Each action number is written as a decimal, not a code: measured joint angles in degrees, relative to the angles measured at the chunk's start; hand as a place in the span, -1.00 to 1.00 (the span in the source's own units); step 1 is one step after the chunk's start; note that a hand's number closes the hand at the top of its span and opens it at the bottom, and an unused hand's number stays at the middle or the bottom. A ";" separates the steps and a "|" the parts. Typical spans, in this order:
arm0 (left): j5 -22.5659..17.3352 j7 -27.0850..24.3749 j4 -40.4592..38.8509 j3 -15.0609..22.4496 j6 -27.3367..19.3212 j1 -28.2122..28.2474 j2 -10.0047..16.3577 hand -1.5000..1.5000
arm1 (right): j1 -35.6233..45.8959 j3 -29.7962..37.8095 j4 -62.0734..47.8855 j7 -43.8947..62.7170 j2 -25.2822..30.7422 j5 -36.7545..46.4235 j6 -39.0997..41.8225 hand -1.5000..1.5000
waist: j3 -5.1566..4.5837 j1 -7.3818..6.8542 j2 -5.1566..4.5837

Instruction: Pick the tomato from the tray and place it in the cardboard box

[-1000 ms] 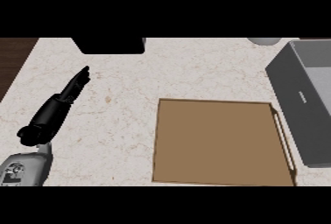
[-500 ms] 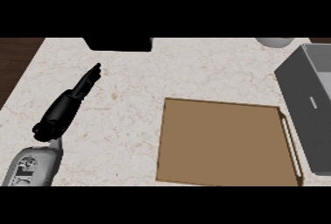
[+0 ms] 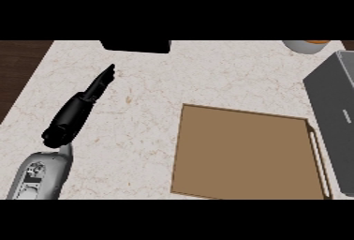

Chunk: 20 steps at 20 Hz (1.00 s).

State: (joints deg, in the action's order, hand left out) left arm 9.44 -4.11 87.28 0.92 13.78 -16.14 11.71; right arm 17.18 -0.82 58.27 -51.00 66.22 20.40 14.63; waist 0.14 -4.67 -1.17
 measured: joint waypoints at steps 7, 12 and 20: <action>-0.47 -1.07 -0.60 -0.63 0.69 0.23 0.40 0.00 | 6.84 -8.49 -12.06 -4.27 -0.90 11.00 -2.05 -1.00 | 0.08 -0.11 -0.16; -0.10 -0.71 0.02 -0.24 0.31 0.46 -0.10 0.00 | 10.21 -11.71 -15.78 -7.42 -2.29 11.49 -2.29 -1.00 | 0.14 0.04 -0.08; -0.47 -0.66 -0.12 -0.97 0.41 0.89 0.29 0.00 | 11.56 -7.23 -19.07 -4.86 -11.27 -7.48 4.60 -1.00 | 0.25 0.87 0.12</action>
State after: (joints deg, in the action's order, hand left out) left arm 8.97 -4.78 87.17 -0.05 14.19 -15.24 12.00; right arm 28.74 -8.06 39.20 -55.86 54.95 12.91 19.22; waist 0.39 -3.81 -1.05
